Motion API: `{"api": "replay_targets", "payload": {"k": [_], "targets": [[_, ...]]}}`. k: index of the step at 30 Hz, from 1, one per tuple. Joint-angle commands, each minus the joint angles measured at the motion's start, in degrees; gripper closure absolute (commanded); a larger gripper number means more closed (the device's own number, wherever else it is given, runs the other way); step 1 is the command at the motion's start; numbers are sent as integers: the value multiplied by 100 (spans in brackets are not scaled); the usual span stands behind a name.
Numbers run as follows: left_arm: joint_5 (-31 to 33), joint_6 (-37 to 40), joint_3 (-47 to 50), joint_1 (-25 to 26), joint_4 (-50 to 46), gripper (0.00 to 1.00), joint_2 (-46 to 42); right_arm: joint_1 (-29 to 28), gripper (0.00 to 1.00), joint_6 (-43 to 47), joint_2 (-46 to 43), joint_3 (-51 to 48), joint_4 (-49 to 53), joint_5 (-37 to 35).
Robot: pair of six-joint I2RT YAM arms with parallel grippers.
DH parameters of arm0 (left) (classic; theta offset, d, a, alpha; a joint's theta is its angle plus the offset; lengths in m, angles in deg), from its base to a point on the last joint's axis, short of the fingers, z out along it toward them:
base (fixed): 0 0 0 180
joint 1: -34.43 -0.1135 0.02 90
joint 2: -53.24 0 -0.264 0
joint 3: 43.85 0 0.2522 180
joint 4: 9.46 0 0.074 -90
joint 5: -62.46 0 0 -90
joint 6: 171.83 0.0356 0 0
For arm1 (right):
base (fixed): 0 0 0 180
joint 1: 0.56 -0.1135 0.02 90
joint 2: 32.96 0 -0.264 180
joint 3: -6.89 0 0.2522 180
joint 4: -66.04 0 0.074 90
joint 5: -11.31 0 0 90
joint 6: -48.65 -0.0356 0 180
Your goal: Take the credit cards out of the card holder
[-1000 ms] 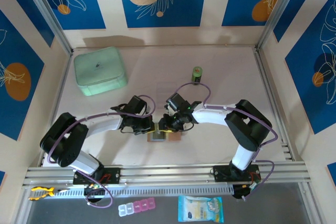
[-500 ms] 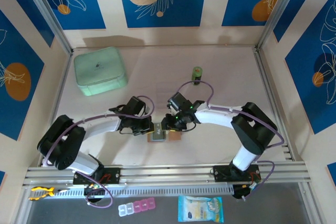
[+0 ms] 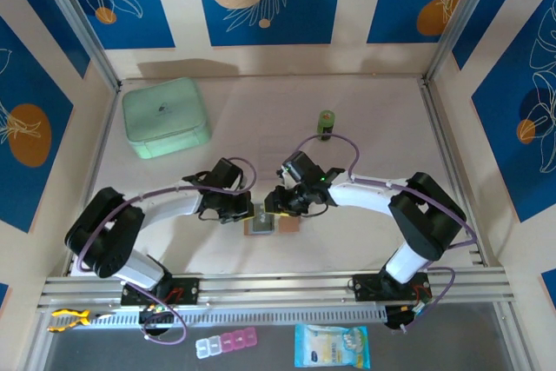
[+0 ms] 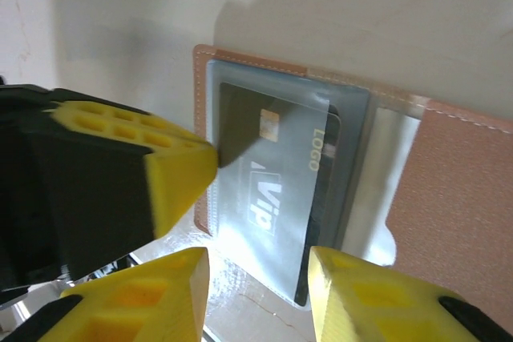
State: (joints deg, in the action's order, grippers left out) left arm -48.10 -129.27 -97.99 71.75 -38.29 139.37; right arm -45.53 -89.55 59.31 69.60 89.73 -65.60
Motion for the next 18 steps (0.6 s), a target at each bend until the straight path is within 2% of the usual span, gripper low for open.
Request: {"api": "replay_targets", "payload": {"k": [1,12,18], "targets": [[-10,29,116,38,116,100,130,16,62,-101,138,-83,-244,296],[52,42,188,40,35,100,95,15,65,-132,478,-76,-350,364],[68,37,171,40,-51,100,36,-17,67,-77,578,-34,-58,144]]}}
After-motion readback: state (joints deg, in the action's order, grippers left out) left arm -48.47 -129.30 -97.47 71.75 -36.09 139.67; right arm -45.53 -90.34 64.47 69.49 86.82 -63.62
